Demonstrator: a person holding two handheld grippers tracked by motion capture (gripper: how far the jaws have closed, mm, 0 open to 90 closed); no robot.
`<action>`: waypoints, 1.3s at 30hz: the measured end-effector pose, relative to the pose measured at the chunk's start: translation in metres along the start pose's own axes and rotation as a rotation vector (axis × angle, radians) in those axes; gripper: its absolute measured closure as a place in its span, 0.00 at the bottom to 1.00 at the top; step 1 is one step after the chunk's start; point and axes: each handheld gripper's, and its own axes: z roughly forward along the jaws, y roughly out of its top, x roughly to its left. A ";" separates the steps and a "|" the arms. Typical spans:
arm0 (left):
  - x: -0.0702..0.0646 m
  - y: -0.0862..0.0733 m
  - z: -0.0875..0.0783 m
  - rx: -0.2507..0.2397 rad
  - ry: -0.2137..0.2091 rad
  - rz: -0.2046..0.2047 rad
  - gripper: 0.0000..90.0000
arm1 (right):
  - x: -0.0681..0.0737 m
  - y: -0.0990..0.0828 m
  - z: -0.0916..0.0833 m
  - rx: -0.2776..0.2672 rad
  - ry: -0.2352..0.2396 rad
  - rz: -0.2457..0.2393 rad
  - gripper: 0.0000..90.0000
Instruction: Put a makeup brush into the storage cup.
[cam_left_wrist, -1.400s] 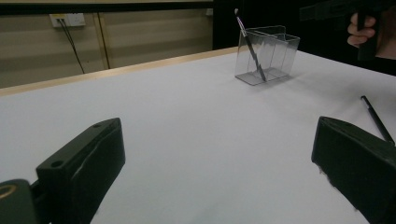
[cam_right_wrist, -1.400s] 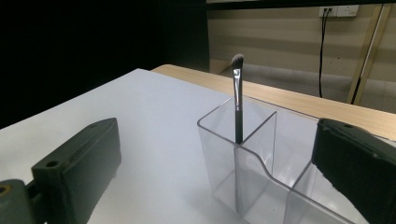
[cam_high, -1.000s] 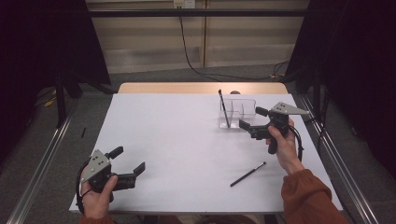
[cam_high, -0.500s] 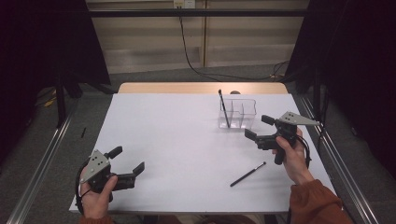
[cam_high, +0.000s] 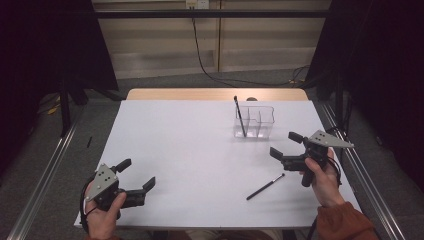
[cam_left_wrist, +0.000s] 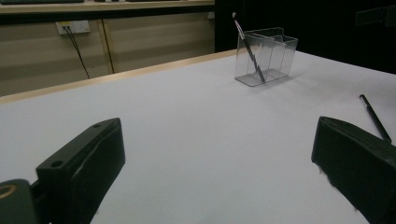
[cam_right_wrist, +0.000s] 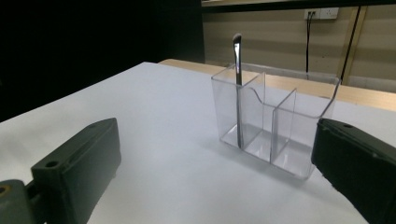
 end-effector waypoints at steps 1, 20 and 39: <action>0.000 0.000 0.000 0.003 -0.001 -0.001 0.03 | 0.000 -0.003 -0.002 0.007 -0.008 0.007 0.01; -0.002 -0.002 -0.007 -0.001 0.017 -0.016 0.03 | 0.003 -0.032 -0.054 0.014 -0.086 0.009 0.01; 0.004 -0.004 -0.004 0.003 0.019 -0.029 0.03 | 0.003 -0.036 -0.060 0.021 -0.069 -0.002 0.00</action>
